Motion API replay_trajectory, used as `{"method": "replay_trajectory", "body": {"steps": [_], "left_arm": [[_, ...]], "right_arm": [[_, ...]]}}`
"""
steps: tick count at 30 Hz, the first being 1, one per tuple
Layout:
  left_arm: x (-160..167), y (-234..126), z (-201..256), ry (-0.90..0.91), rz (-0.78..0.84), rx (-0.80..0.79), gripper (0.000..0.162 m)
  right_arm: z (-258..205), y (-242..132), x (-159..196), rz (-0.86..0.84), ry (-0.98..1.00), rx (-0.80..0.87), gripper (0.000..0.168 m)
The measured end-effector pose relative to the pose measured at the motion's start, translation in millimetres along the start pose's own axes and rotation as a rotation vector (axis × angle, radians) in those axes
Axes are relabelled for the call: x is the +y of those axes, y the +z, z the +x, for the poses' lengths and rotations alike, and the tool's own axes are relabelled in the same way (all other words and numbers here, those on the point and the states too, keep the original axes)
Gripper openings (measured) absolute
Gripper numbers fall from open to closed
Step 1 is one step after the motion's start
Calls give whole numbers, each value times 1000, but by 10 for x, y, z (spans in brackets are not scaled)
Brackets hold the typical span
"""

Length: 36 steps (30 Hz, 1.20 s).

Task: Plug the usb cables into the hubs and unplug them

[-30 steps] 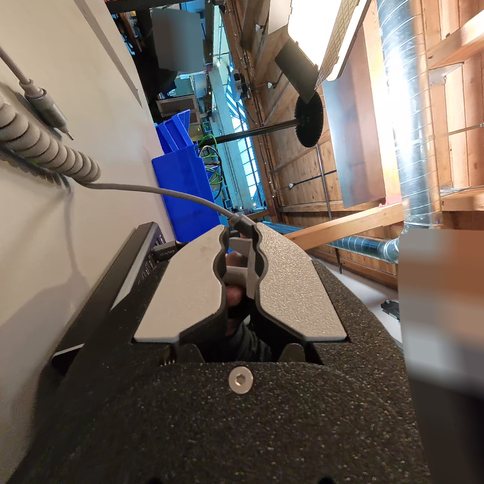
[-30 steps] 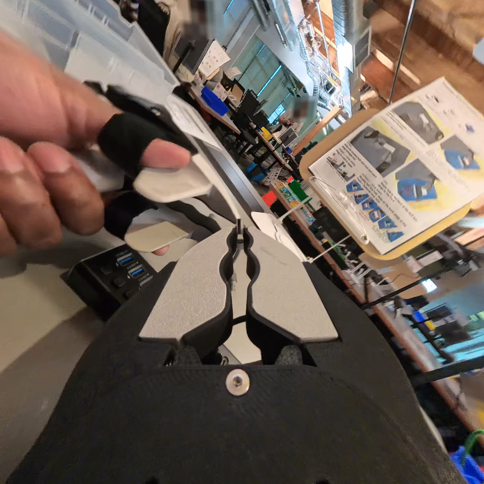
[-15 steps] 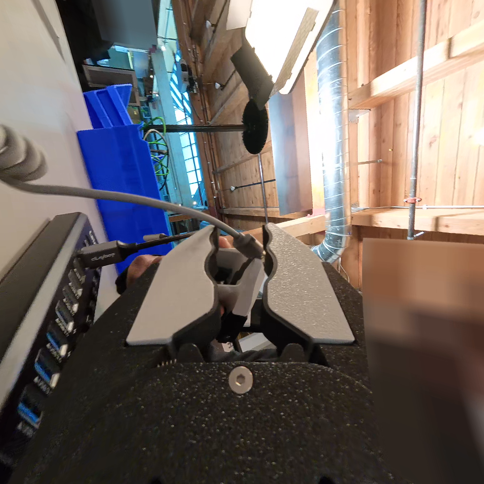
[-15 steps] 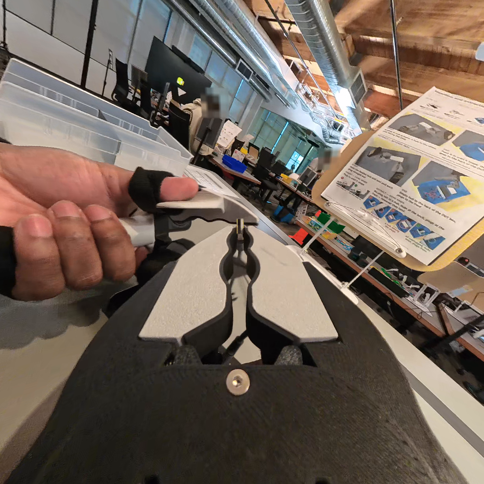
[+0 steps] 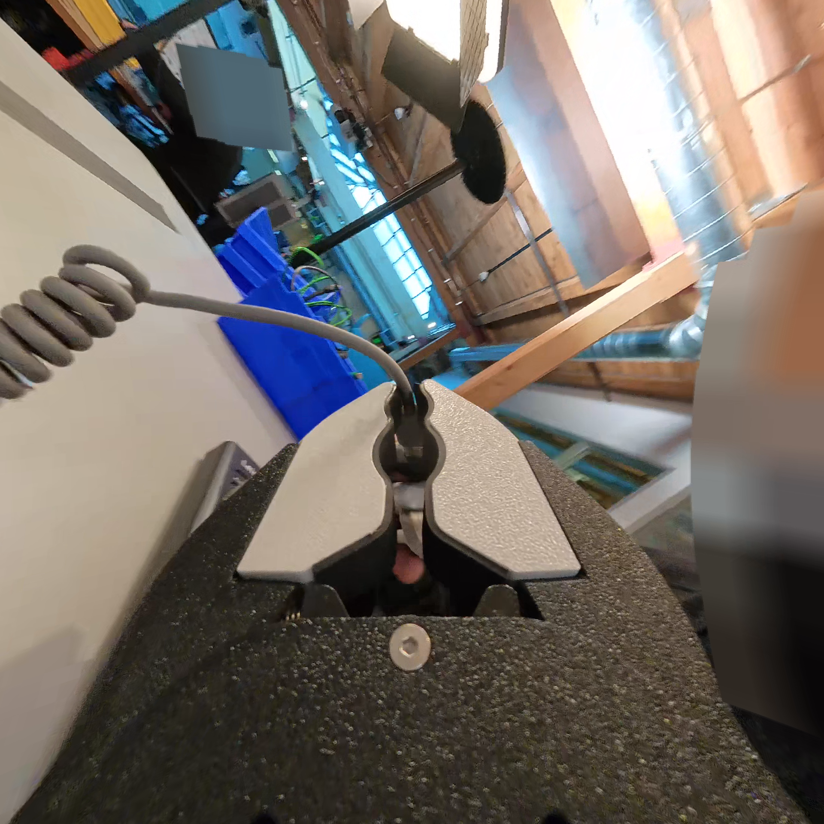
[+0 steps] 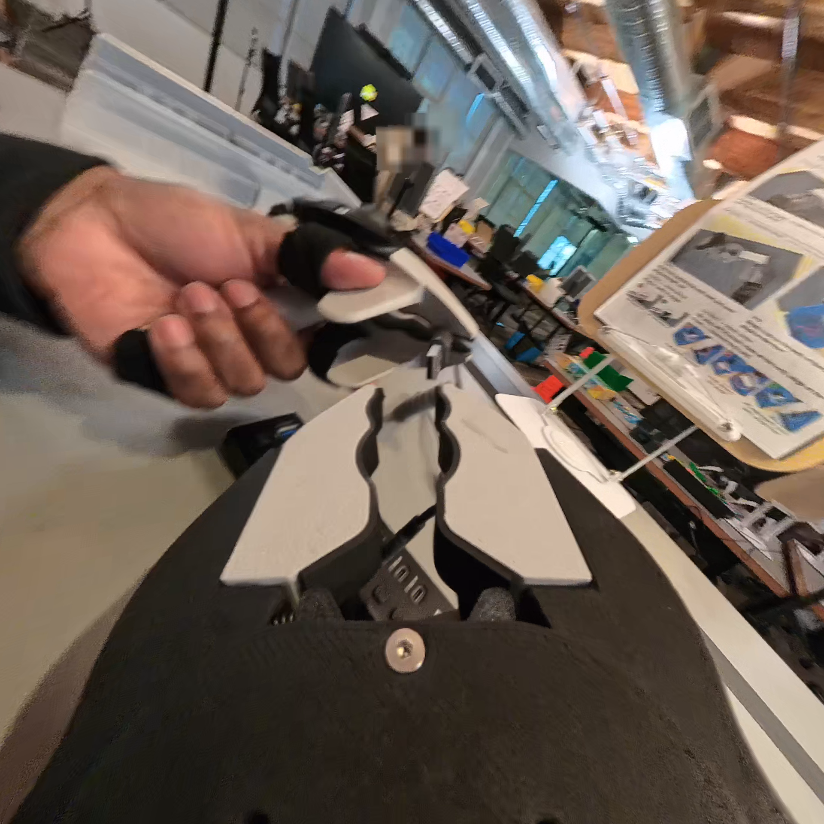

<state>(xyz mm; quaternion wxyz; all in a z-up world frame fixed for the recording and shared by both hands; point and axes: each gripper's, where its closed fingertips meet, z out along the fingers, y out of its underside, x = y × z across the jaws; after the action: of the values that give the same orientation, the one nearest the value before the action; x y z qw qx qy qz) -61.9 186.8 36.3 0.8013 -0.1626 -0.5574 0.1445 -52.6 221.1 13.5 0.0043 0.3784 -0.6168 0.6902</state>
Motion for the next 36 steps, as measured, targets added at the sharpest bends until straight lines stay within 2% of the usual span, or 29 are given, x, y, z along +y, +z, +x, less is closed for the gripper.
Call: {"method": "replay_trajectory", "body": {"steps": [3, 6, 8, 11, 15, 18, 22, 24, 27, 31, 36], "left_arm": [[-25, -83, -50, 203, -83, -127, 6], [-45, -165, -107, 363, -155, -224, 6], [-62, -201, -134, 391, -173, -233, 6], [-86, -262, -274, 415, -185, -268, 6], [16, -299, -415, 449, -262, -318, 6], [109, -300, -488, 502, -339, -355, 6], [177, -295, -526, 514, -377, -353, 6], [207, -296, -526, 526, -394, -337, 6], [237, -283, -496, 563, -420, -312, 6], [259, -255, -476, 642, -456, -295, 6], [311, -204, -461, 845, -543, -258, 6]], "right_arm": [[-185, -168, 215, -128, -18, -151, 37], [-288, -405, 594, -311, -4, -255, 43], [-264, -526, 804, -397, 25, -258, 44], [-129, -584, 1062, -517, 96, -211, 60], [20, -497, 1199, -582, 145, -187, 88], [56, -381, 1255, -586, 161, -261, 104], [-13, -257, 1293, -582, 182, -438, 110], [-113, -249, 1304, -596, 225, -557, 110], [-225, -270, 1309, -627, 289, -693, 98], [-211, -223, 1278, -610, 286, -694, 68], [-213, -244, 1241, -559, 218, -659, 65]]}}
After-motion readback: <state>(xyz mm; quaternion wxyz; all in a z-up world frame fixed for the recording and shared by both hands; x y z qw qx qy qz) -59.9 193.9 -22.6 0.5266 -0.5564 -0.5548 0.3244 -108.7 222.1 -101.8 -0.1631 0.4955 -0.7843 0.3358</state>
